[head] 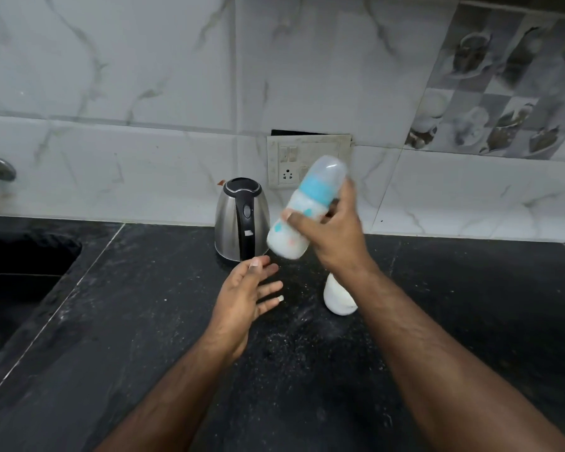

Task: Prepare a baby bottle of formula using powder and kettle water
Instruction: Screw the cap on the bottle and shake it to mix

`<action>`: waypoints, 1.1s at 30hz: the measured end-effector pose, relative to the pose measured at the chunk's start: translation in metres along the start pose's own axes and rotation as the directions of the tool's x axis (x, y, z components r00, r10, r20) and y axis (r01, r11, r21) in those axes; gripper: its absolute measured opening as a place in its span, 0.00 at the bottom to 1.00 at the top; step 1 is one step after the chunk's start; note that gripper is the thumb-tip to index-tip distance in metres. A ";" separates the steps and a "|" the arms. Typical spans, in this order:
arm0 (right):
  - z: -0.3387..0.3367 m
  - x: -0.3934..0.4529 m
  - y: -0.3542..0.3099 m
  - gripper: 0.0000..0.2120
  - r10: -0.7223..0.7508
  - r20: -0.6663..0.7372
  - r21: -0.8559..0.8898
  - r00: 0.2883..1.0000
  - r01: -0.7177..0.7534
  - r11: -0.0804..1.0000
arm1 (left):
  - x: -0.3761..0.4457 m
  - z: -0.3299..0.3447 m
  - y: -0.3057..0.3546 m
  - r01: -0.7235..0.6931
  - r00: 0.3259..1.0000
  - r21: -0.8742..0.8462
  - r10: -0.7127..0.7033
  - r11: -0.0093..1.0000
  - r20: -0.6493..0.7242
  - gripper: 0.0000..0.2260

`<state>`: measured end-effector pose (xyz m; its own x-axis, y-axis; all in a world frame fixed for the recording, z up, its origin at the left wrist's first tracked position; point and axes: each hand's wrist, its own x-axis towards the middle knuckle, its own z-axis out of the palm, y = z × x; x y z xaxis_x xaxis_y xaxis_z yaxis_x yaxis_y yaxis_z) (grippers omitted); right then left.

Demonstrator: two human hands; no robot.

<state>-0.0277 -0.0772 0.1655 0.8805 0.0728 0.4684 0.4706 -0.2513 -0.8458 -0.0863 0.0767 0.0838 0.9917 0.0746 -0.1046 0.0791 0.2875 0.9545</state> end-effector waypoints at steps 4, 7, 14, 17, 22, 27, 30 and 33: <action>0.004 -0.012 0.002 0.44 0.066 0.156 -0.097 0.986 -0.051 0.994 | 0.000 0.001 0.001 -0.020 1.000 -0.018 0.020 1.000 0.022 0.15; -0.001 -0.004 0.003 0.41 0.038 0.000 0.020 0.999 -0.038 0.999 | 0.001 0.001 0.002 -0.018 1.000 -0.023 0.018 1.000 -0.003 0.15; -0.004 0.002 0.002 0.42 0.035 -0.039 0.051 0.999 -0.033 0.998 | 0.001 0.002 0.002 -0.026 1.000 -0.018 0.026 0.999 0.016 0.17; 0.000 -0.012 0.007 0.47 0.091 0.240 -0.158 0.966 -0.054 0.986 | -0.001 0.003 0.003 -0.038 0.998 -0.019 0.038 0.999 0.047 0.16; -0.003 0.000 0.005 0.44 0.041 -0.015 0.021 0.999 -0.041 0.999 | 0.000 0.004 0.003 -0.024 1.000 -0.021 0.024 0.999 0.016 0.16; -0.001 -0.006 0.008 0.41 0.068 0.070 0.010 0.995 -0.069 0.998 | -0.002 0.004 0.005 -0.025 1.000 -0.018 0.025 1.000 0.019 0.16; 0.000 -0.006 0.006 0.43 0.066 0.128 0.014 0.990 -0.068 0.998 | -0.003 0.003 0.004 -0.012 1.000 -0.018 0.012 1.000 0.008 0.15; 0.002 -0.012 0.010 0.45 0.097 0.279 -0.124 0.955 -0.064 0.990 | -0.003 0.004 0.005 -0.020 0.999 -0.020 0.021 1.000 0.029 0.14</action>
<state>-0.0334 -0.0787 0.1511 0.9025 0.3148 0.2938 0.4024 -0.3734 -0.8359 -0.0886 0.0740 0.0904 0.9956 0.0532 -0.0766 0.0568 0.3047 0.9508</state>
